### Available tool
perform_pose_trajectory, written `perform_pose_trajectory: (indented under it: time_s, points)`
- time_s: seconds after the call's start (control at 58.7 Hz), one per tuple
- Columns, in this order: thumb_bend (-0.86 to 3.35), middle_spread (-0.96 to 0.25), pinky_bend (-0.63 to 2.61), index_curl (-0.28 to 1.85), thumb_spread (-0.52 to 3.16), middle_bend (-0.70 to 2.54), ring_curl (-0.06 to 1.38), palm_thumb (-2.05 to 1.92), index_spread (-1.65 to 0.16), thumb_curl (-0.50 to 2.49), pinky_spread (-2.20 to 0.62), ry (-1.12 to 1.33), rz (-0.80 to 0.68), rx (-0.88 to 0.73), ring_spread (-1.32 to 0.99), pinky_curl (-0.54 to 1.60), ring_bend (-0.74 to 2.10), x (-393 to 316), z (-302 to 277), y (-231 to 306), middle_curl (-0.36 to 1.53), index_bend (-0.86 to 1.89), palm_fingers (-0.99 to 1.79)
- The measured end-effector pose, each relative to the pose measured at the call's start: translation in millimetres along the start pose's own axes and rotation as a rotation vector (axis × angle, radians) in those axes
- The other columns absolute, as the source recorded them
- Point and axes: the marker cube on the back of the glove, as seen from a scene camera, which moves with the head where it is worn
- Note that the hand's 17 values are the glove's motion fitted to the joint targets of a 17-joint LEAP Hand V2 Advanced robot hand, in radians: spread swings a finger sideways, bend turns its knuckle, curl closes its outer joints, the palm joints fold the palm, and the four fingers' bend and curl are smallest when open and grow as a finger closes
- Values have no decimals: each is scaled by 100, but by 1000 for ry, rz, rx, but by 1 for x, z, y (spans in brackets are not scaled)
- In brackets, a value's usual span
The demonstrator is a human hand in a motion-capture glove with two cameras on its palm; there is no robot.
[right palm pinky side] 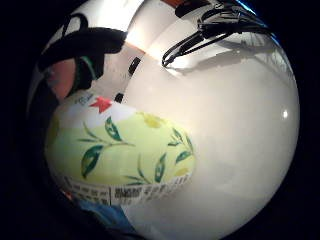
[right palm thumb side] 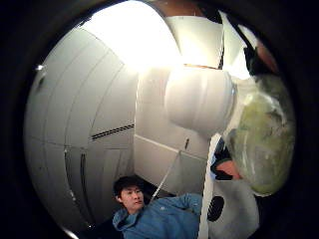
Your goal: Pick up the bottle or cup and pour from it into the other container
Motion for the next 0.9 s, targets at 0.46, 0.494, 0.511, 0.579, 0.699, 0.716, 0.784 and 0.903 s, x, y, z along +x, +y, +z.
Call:
perform_pose_trajectory:
  time_s: [0.46, 0.494, 0.511, 0.579, 0.699, 0.716, 0.784, 0.903]
  points:
    - [-3, -4, 52, 34, 26, 35, 40, 107, -13, 64, -13, 626, -151, -334, -16, 32, 49, -75, 79, -3, 47, 13, 109]
    - [-3, -4, 52, 34, 26, 34, 41, 107, -13, 64, -13, 705, -163, -369, -16, 32, 48, -79, 87, -3, 47, 13, 109]
    - [-3, -4, 51, 34, 26, 34, 41, 107, -13, 64, -14, 742, -169, -389, -16, 33, 48, -81, 91, -4, 47, 13, 109]
    - [-4, -4, 51, 34, 25, 34, 42, 107, -12, 65, -14, 876, -197, -465, -16, 33, 47, -90, 107, -5, 48, 13, 109]
    - [-4, -4, 51, 34, 23, 33, 43, 106, -12, 67, -15, 1145, -260, -544, -17, 34, 46, -104, 140, -5, 49, 13, 110]
    - [-4, -4, 51, 34, 23, 32, 43, 106, -12, 67, -15, 1191, -275, -553, -17, 35, 46, -106, 144, -6, 49, 13, 110]
    - [-4, -4, 51, 34, 23, 32, 44, 106, -12, 67, -15, 1375, -336, -591, -17, 35, 46, -113, 159, -8, 49, 12, 110]
    - [-4, -4, 51, 34, 22, 32, 45, 106, -12, 68, -15, 1732, -474, -667, -18, 36, 45, -118, 181, -12, 50, 12, 110]
